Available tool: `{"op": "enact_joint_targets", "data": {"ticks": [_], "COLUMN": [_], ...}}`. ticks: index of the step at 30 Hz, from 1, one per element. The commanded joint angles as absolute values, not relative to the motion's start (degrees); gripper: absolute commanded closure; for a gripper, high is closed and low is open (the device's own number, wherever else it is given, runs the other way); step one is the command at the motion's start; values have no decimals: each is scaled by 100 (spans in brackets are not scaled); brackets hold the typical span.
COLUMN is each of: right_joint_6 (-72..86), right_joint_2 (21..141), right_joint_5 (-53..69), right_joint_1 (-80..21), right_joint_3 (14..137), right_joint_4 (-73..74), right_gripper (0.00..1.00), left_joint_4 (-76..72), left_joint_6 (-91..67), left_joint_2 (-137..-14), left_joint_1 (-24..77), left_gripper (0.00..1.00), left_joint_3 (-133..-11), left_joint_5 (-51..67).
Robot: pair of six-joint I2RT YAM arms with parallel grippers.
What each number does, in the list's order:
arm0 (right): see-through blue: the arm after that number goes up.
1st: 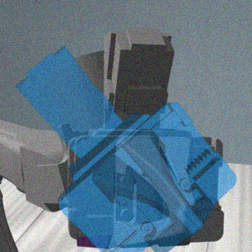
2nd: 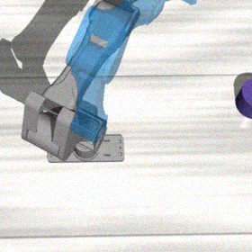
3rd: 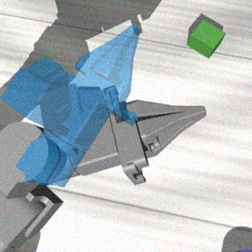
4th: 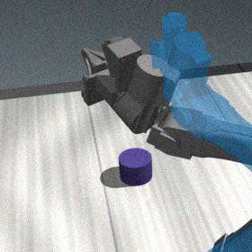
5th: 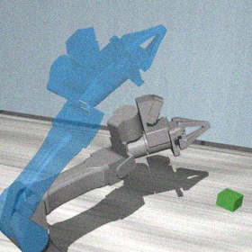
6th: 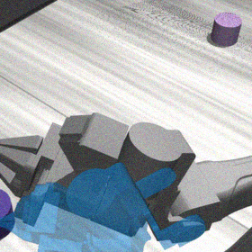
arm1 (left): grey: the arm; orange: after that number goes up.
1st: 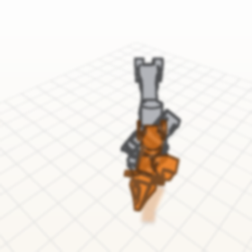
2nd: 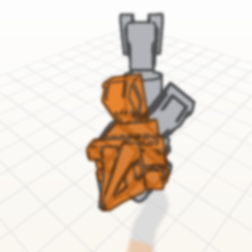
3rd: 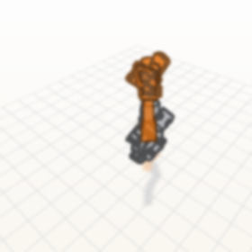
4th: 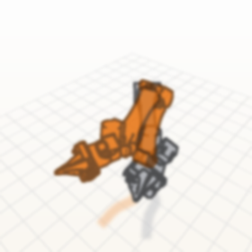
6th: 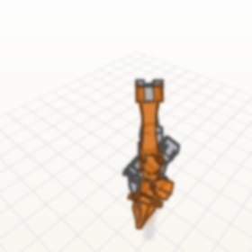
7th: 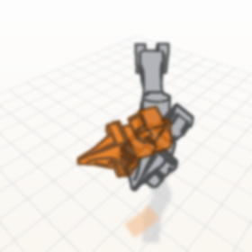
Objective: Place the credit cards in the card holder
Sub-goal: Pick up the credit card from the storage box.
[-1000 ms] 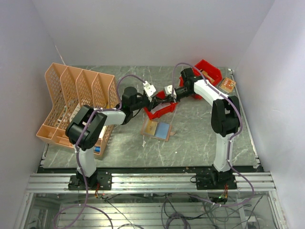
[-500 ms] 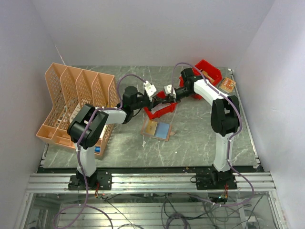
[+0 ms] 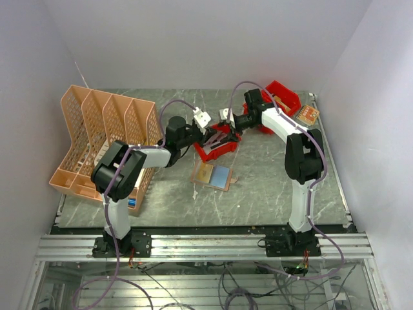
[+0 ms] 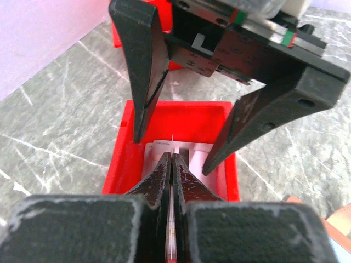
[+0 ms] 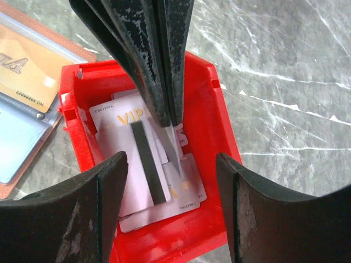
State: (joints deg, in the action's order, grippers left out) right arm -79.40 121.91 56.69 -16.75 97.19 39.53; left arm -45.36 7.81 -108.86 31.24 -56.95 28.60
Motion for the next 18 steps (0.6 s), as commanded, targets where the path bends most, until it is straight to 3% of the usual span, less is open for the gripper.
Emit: {"op": "enact_joint_targets", "data": {"ticks": [1, 5, 10, 18], "right_joint_6": [-7216, -5997, -4402, -2013], "right_joint_2": [12048, 11783, 11162, 9700], "right_joint_5": [5721, 5977, 6517, 7402], "right_joint_1": [-1608, -1507, -1357, -972], "right_joint_3": [9759, 10017, 10041, 8089], "right_joint_4": [3677, 3630, 3965, 3007], "right_gripper": [33, 24, 23, 23], "left_joint_4": [-4877, -4757, -4038, -3960], "left_joint_6": [545, -81, -1942, -4572], "left_joint_2": [-10605, -10231, -9559, -8752], "left_joint_1": [3039, 2908, 2702, 2694], "left_gripper": [93, 93, 93, 93], "left_joint_3": [-5613, -5510, -5621, -4911], "left_joint_5": [2306, 1962, 1907, 2850]}}
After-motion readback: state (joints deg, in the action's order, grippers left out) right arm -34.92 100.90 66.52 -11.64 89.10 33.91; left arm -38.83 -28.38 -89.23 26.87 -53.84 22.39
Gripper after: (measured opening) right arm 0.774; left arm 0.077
